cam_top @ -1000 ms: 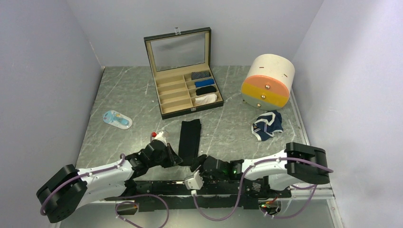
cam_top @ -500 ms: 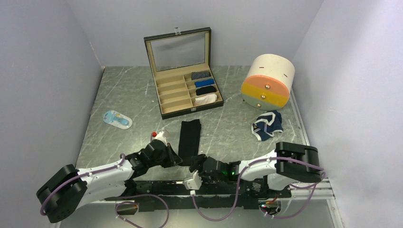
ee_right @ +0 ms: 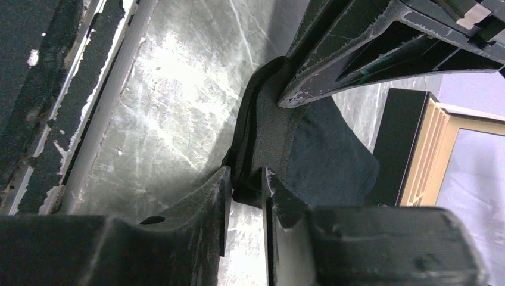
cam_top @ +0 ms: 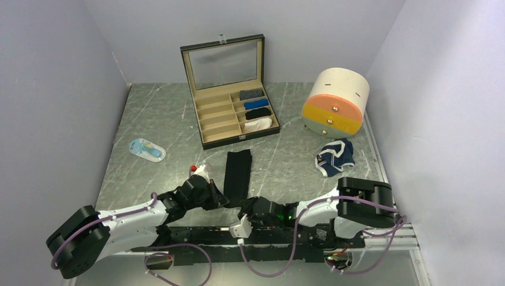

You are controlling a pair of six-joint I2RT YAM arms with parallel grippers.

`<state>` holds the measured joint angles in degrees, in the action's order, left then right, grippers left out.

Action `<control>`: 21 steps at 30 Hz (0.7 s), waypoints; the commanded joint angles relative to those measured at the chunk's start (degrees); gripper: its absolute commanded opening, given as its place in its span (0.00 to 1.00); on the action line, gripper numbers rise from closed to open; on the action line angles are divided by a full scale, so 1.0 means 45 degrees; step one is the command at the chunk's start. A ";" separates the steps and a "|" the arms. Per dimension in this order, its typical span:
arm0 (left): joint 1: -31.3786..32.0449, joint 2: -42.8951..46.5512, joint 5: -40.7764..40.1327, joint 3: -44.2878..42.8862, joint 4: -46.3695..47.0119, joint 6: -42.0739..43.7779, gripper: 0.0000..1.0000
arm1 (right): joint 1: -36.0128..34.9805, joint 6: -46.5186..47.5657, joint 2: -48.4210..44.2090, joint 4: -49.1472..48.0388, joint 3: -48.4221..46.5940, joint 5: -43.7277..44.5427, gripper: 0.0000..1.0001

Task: Roll the underwear
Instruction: Roll the underwear to the center of the board.

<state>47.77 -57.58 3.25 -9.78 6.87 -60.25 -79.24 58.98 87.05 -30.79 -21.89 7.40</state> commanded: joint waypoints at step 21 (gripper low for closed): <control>-0.0021 0.1276 -0.1550 0.0027 -0.5005 -0.0187 0.58 | 0.1553 -0.3573 -0.0671 0.0552 -0.0845 -0.3917 0.00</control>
<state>47.79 -52.90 1.67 -10.68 1.50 -61.49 -73.08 49.58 85.80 -30.33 -23.40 -2.42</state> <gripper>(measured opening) 0.541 0.029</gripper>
